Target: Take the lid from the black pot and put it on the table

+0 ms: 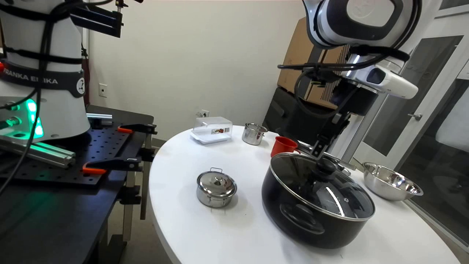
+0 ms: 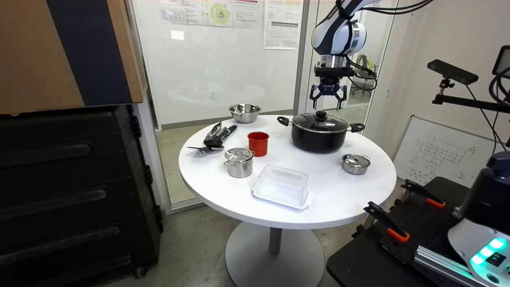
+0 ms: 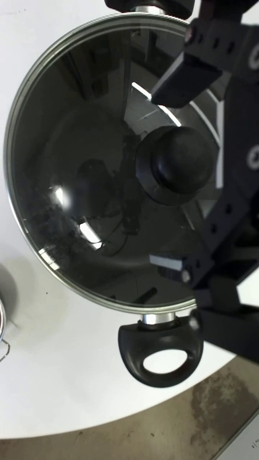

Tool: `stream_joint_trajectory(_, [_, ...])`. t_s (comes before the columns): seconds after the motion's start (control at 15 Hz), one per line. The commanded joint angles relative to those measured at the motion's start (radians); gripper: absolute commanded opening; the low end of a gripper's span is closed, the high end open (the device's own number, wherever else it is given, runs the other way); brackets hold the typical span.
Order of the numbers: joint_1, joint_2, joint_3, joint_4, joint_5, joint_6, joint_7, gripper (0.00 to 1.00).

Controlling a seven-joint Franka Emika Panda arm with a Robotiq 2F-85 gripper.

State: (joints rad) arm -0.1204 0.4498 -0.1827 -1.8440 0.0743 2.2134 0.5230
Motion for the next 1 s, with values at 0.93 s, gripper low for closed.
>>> stream_joint_trajectory(0.93, [-0.002, 0.092, -0.013, 0.08, 0.027, 0.075, 0.009, 1.0])
